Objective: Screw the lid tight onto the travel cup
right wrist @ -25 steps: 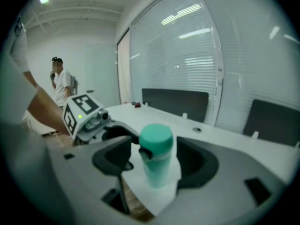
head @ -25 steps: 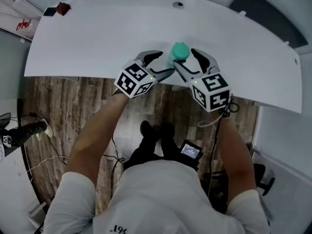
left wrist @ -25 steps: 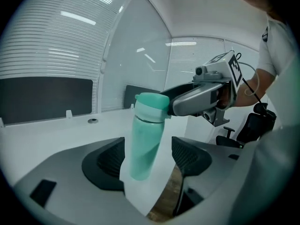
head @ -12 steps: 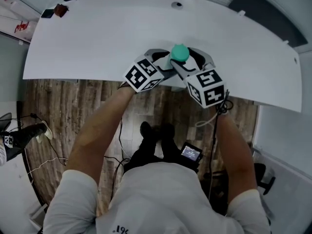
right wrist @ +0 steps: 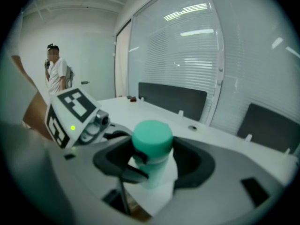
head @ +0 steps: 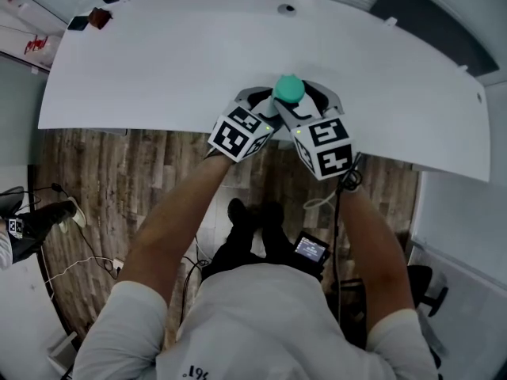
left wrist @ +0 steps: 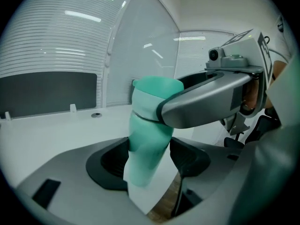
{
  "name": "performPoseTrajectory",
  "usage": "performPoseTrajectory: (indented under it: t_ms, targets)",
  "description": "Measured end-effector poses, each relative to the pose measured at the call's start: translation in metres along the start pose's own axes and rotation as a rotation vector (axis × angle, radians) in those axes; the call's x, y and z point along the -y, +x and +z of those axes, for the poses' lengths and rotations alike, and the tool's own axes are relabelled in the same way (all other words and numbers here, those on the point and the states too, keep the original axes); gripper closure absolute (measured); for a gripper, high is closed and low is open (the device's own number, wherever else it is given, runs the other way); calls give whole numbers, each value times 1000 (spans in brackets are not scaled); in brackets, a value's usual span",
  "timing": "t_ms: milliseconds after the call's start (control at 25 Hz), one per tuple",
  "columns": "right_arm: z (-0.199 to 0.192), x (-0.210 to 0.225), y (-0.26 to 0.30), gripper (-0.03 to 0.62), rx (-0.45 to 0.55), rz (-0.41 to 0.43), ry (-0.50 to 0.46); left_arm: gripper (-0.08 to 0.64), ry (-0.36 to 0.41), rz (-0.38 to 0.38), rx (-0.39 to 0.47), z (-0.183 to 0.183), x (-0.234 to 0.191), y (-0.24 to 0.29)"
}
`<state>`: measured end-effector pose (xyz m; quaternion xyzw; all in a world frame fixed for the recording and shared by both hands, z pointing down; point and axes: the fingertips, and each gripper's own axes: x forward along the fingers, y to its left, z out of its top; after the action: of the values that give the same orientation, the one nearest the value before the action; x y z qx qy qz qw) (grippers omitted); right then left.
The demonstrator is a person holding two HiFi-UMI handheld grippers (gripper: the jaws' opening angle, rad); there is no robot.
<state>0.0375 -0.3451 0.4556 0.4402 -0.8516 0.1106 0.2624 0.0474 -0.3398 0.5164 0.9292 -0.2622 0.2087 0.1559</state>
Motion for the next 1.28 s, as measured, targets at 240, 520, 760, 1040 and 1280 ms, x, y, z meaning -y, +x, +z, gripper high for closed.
performPoseTrajectory:
  t_ms: [240, 520, 760, 1040, 1280]
  targets:
    - [-2, -2, -3, 308, 1, -62, 14, 270, -70, 102, 20, -4, 1, -4]
    - [-4, -4, -6, 310, 24, -13, 10, 272, -24, 0, -1, -5, 5, -8]
    - [-2, -7, -7, 310, 14, 83, -76, 268, 133, -127, -71, -3, 7, -5]
    - [-2, -5, -5, 310, 15, 38, -48, 270, 81, -62, -26, -2, 4, -4]
    - [-1, -4, -4, 311, 19, -64, 17, 270, 32, 40, 16, -4, 2, -4]
